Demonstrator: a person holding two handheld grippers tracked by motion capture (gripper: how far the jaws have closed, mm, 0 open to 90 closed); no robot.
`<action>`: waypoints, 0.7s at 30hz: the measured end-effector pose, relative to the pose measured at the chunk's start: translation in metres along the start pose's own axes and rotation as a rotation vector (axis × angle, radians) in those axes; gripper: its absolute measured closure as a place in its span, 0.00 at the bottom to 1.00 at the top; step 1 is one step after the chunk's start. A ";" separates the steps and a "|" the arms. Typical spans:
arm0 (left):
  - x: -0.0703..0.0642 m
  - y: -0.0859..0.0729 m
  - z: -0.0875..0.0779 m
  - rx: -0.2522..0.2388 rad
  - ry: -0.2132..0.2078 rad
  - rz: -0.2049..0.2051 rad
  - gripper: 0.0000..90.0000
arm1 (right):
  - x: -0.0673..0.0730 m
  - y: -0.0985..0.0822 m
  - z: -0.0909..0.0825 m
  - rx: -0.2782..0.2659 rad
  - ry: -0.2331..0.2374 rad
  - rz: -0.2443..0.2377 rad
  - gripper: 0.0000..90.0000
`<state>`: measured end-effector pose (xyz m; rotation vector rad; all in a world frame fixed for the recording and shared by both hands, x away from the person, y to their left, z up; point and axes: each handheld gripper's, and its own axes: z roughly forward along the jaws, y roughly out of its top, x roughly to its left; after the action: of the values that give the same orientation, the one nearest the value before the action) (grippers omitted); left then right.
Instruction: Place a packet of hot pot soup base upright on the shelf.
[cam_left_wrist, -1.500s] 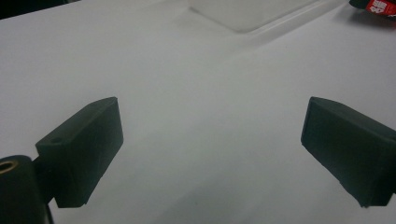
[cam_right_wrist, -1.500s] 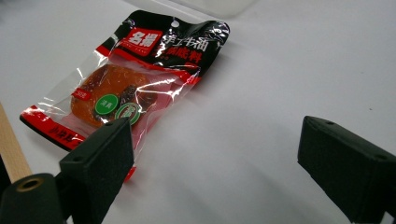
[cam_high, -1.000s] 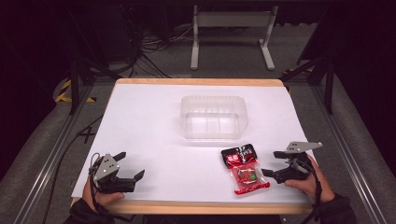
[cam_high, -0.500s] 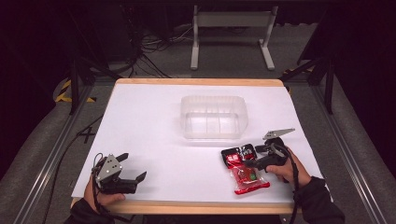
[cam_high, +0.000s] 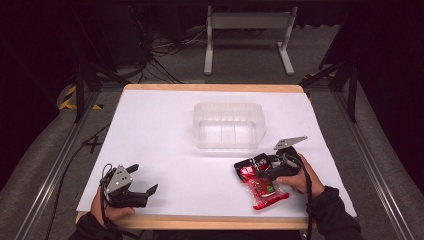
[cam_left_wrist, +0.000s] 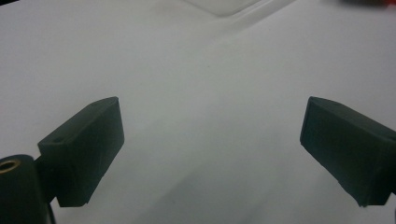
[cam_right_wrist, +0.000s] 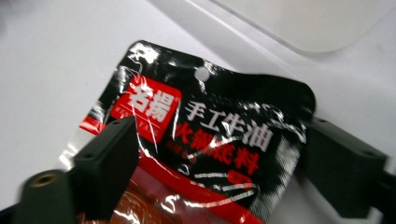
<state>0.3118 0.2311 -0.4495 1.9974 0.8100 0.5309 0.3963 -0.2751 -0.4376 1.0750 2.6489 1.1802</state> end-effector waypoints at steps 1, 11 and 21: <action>0.000 0.000 0.000 0.003 -0.003 -0.001 0.08 | 0.001 0.000 -0.001 0.005 0.005 -0.014 0.34; 0.000 0.000 0.001 0.009 -0.001 0.003 0.08 | 0.007 0.001 0.001 0.013 0.013 -0.071 0.59; 0.001 0.000 0.000 0.009 0.003 -0.001 0.08 | 0.010 0.001 -0.008 -0.058 0.074 -0.138 1.00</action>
<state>0.3120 0.2317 -0.4497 2.0045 0.8163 0.5311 0.3862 -0.2739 -0.4290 0.8406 2.6749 1.2838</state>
